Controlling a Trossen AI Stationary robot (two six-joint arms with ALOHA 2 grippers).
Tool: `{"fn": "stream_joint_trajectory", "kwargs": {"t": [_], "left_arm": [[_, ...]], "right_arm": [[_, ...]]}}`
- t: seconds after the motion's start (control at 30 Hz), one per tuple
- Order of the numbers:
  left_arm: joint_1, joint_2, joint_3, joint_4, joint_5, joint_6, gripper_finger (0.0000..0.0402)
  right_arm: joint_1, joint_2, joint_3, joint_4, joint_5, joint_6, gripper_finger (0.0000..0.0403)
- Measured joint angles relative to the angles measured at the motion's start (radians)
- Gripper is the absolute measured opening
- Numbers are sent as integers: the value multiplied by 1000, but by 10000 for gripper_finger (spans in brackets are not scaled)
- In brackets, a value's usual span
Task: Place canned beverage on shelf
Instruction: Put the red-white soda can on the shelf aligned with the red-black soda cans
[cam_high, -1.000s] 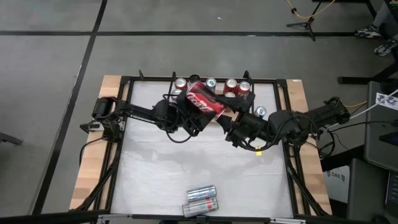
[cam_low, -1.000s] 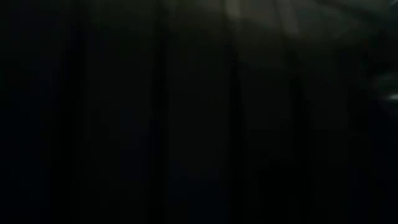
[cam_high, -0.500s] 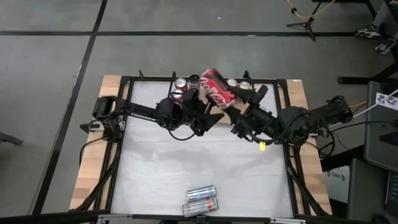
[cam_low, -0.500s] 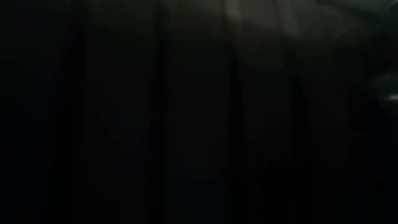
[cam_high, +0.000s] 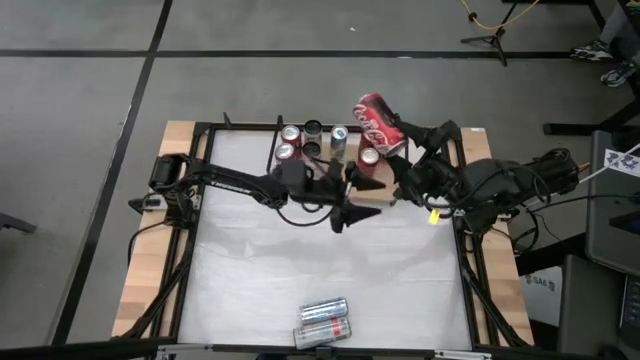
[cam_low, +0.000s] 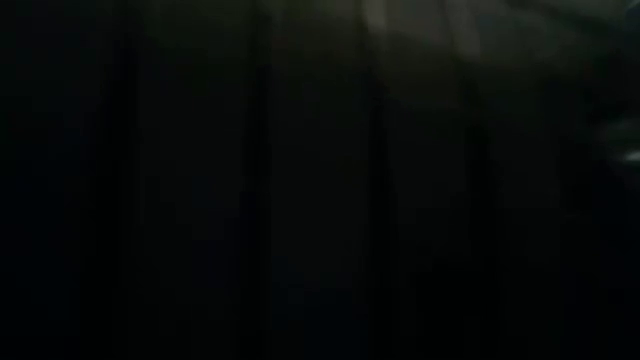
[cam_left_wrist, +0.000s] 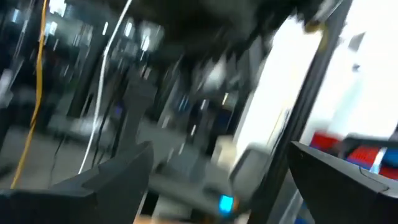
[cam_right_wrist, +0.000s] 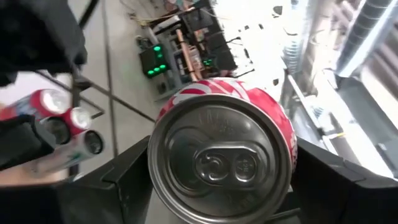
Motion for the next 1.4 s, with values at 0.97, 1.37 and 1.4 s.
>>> {"fn": "stream_joint_trajectory", "kwargs": {"t": [0.97,1.37,1.4], "left_arm": [[-157,0,0,-1253,-206,2,363],[-218,0,0,-1270,-216,52,363],[-222,0,0,-1271,-216,52,363]], "right_arm": [[0,209,-1,-865,-867,834,295],[0,421,-2,-869,-1013,751,296],[0,437,-2,-870,-1036,741,296]]}}
